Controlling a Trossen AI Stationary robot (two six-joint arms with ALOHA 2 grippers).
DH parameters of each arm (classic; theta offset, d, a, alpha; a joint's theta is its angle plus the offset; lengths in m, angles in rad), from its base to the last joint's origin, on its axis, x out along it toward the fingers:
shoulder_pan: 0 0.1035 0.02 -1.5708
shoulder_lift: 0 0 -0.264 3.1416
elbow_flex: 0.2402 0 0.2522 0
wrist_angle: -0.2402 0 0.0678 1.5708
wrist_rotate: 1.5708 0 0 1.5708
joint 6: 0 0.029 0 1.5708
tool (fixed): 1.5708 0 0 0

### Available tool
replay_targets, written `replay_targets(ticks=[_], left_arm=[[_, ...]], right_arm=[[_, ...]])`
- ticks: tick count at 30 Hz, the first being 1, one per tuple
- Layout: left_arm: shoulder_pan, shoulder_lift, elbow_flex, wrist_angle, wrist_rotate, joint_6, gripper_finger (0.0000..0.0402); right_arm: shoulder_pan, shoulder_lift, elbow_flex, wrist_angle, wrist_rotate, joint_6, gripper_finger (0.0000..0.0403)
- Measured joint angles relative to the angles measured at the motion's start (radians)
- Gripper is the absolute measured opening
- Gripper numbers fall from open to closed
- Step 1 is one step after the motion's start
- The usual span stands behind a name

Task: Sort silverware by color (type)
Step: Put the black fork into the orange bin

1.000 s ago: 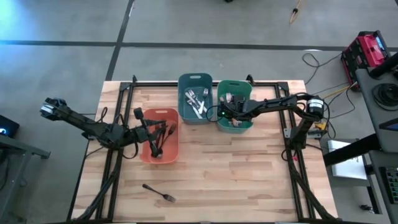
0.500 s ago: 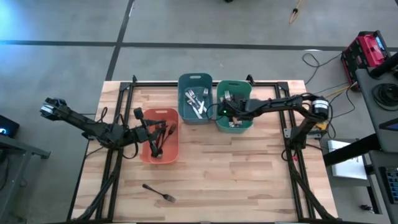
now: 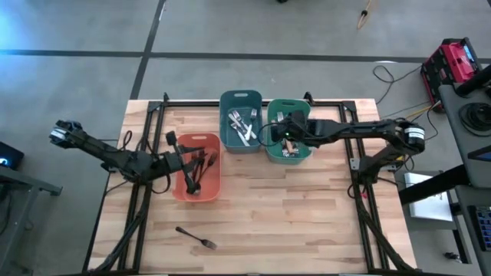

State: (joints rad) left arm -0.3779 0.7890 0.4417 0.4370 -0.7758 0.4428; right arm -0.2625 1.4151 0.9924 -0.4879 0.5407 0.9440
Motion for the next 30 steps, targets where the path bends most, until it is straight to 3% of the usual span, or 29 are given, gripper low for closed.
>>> replay_targets(ticks=[6, 11, 18, 30], left_arm=[[-0.013, 0.068, 0.046, -0.089, 0.07, -0.205, 0.0076], [-0.063, 0.141, 0.166, -0.262, 0.086, -0.313, 0.0076], [-0.151, 0.296, 0.354, -0.629, 0.088, -0.487, 0.0076], [-0.342, 0.576, 0.598, -0.999, 0.089, -0.793, 0.0076]], right_arm=[[0.079, -0.08, 0.0, 0.007, 0.115, -0.055, 0.0086], [0.156, -0.132, 0.0, 0.049, 0.189, -0.143, 0.0081], [0.263, -0.143, 0.0, 0.097, 0.23, -0.211, 0.0087], [0.351, -0.144, 0.0, 0.274, 0.244, -0.391, 0.0078]])
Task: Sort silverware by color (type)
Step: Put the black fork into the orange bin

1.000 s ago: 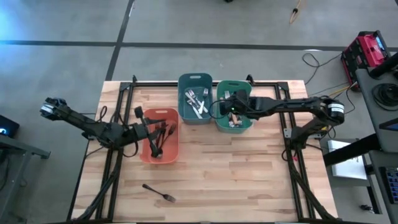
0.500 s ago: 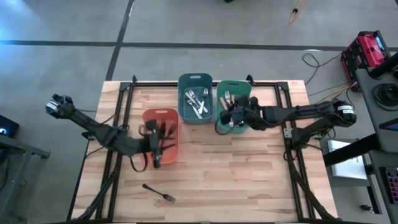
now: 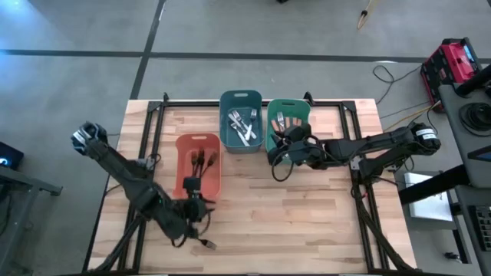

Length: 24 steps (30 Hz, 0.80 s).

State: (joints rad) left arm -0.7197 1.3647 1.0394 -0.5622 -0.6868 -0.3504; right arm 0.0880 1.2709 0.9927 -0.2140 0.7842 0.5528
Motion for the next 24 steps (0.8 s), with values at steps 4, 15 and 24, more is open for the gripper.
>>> replay_targets(ticks=[4, 15, 24], left_arm=[[-0.069, 0.082, 0.067, -0.084, 0.001, -0.112, 0.0076], [-0.189, 0.299, 0.203, -0.227, 0.017, -0.365, 0.0082], [-0.208, 0.478, 0.344, -0.372, 0.155, -0.463, 0.0153]], right_arm=[[0.021, 0.0, 0.0, 0.074, -0.007, -0.056, 0.0078], [0.104, 0.002, 0.0, 0.093, -0.007, -0.055, 0.0075], [0.201, 0.002, 0.0, 0.092, -0.007, -0.055, 0.0075]])
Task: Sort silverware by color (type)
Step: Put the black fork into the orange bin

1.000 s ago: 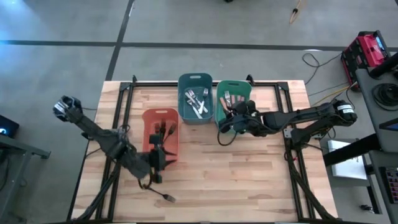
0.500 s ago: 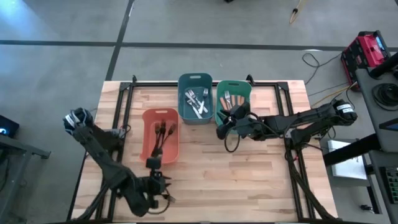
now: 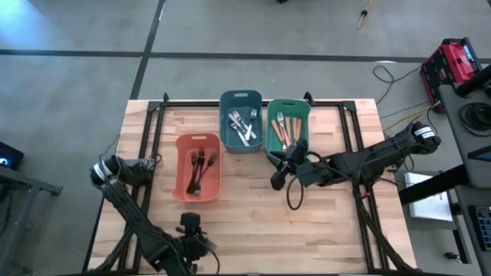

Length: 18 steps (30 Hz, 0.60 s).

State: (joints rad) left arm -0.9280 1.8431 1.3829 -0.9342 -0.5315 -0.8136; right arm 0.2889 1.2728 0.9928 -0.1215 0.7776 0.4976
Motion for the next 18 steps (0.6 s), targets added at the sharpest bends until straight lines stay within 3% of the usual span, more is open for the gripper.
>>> replay_targets(ticks=[7, 18], left_arm=[[-0.021, 0.023, -0.005, 0.001, 0.021, -0.074, 0.0193], [-0.04, 0.023, -0.117, 0.145, 0.055, -0.122, 0.0195]], right_arm=[[0.045, 0.0, 0.0, 0.0, 0.001, 0.014, 0.0075], [0.067, 0.0, 0.0, 0.0, 0.001, 0.026, 0.0075]])
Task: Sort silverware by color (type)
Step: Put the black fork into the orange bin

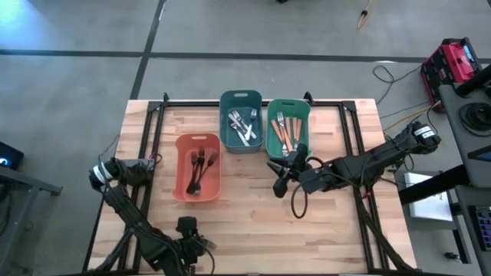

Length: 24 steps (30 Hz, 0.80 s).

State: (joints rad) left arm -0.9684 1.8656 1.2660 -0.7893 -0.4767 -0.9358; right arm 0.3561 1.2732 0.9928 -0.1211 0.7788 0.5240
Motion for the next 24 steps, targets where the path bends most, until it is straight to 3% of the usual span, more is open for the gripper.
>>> replay_targets(ticks=[14, 24], left_arm=[[0.0, -0.001, -0.18, 0.255, -0.004, 0.033, 0.0194], [-0.008, -0.007, -0.248, 0.337, -0.003, 0.025, 0.0189]], right_arm=[[0.0, 0.0, 0.0, 0.0, 0.001, 0.0, 0.0075], [0.0, 0.0, 0.0, 0.0, 0.003, 0.0, 0.0075]])
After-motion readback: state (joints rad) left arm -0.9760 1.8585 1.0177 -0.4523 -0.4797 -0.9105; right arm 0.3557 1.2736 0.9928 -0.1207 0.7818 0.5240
